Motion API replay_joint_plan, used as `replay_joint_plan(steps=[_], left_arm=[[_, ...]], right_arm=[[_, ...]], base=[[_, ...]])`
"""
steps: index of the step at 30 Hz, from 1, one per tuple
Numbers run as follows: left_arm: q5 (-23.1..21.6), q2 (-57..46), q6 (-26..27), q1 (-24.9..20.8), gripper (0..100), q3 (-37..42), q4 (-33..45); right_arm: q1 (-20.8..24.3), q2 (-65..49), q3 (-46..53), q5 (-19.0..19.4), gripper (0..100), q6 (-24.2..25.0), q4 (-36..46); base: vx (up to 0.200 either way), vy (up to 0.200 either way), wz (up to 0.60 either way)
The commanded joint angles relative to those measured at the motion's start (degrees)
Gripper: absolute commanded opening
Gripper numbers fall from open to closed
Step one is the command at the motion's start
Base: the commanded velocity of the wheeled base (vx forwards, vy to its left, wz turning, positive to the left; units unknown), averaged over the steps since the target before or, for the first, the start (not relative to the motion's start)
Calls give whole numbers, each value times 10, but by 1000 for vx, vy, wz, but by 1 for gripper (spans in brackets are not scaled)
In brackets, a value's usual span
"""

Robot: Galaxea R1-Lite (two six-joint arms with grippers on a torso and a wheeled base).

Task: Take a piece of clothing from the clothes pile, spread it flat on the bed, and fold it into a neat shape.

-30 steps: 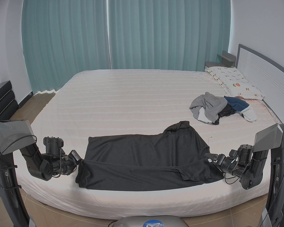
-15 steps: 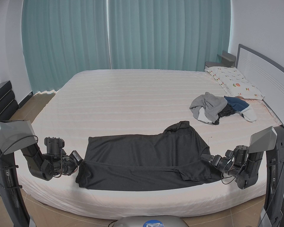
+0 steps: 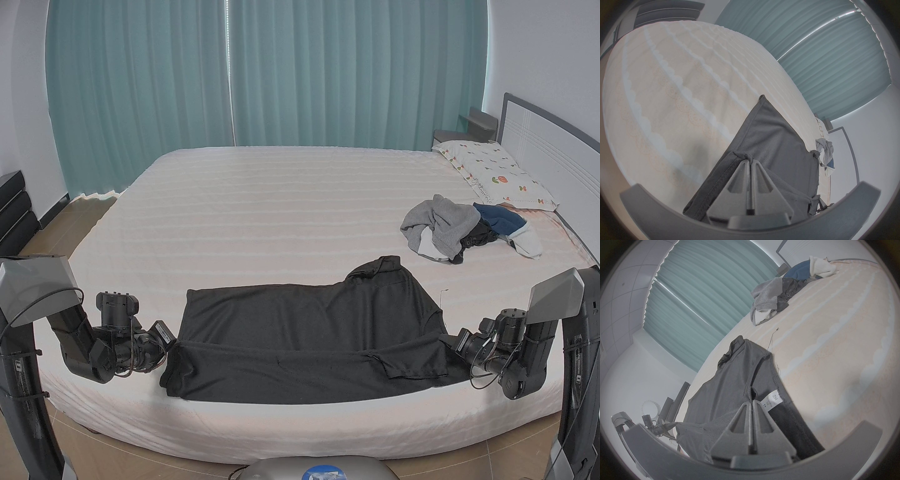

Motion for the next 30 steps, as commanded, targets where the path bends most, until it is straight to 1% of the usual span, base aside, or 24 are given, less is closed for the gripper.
replay_joint_plan(steps=[1, 29, 30], left_arm=[[3, 7, 3, -5, 0, -1, -1], [10, 17, 3, -12, 0, -17, -1], [10, 16, 3, -13, 100, -17, 0]], right_arm=[[-6, -4, -3, -1, 0, 1, -8], [-13, -15, -4, -5, 0, 2, -8], [-12, -13, -3, -5, 100, 1, -8]], base=[[0, 0, 0], [0, 0, 0], [0, 0, 0]])
